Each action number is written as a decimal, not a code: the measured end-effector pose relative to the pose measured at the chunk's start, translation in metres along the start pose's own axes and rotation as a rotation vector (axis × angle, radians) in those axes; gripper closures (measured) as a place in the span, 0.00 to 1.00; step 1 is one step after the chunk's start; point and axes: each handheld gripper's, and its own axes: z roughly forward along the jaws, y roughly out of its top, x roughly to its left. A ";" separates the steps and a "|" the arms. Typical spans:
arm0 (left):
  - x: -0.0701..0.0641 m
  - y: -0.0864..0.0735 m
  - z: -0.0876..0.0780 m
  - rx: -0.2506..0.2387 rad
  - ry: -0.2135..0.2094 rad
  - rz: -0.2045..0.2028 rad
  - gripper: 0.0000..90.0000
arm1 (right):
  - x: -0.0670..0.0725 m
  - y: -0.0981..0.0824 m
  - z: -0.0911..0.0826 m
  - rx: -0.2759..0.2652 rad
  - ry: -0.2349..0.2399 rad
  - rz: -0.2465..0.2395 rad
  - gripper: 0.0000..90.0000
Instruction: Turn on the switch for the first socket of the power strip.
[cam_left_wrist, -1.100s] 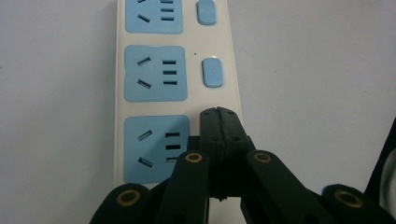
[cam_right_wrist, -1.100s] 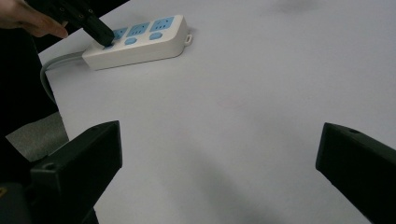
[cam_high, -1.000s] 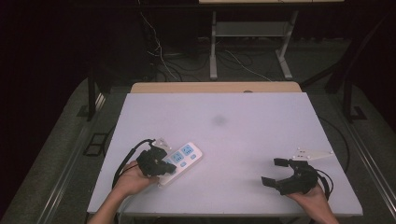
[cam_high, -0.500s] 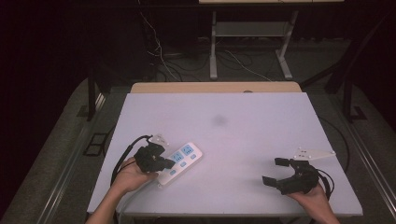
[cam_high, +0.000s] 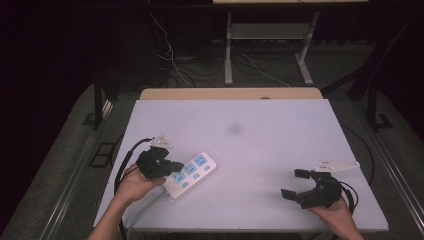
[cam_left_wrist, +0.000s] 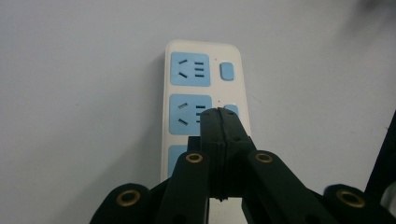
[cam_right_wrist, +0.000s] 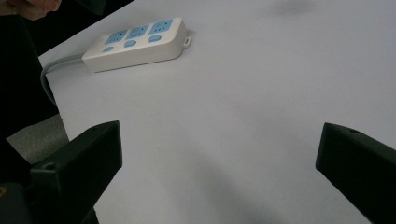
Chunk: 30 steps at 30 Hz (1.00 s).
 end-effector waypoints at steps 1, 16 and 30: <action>0.000 0.000 -0.001 -0.009 0.002 -0.005 0.99 | 0.000 0.000 0.000 0.000 0.000 0.001 0.00; 0.004 -0.018 -0.026 -0.182 0.023 -0.088 0.84 | 0.000 0.000 0.000 -0.001 0.004 0.000 0.00; -0.007 -0.042 -0.039 -0.359 0.065 -0.156 0.39 | 0.001 0.000 0.001 0.001 0.006 -0.002 0.00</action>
